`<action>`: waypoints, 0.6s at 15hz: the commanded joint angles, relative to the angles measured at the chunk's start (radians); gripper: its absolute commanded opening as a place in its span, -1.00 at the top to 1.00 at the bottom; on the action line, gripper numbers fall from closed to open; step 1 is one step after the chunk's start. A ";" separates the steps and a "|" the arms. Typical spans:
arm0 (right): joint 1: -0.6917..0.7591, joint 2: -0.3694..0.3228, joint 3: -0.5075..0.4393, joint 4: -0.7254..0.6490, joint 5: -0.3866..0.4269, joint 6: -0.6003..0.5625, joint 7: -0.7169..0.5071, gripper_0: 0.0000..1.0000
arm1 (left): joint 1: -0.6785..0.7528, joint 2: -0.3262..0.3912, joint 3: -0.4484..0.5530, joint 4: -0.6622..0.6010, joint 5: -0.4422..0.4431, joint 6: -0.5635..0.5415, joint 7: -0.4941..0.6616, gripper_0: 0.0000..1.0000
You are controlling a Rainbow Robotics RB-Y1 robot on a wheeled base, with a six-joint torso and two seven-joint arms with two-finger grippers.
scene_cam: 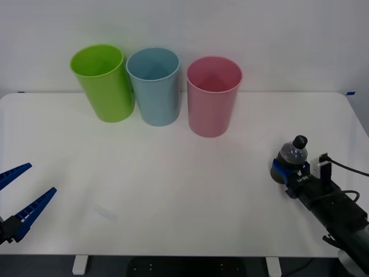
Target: Grasp the object on the table and drop it into the matching bin: aluminum can to the light blue bin, PET bottle to the pink bin.
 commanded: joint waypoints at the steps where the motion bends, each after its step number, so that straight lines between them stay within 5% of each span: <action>1: 0.001 0.000 -0.001 -0.012 0.000 -0.002 -0.003 1.00 | 0.000 0.000 0.000 0.000 0.000 0.000 0.000 -1.00; 9: 0.039 -0.011 -0.001 -0.190 0.032 -0.007 -0.212 1.00 | 0.000 0.000 0.000 0.000 0.000 0.000 0.000 -1.00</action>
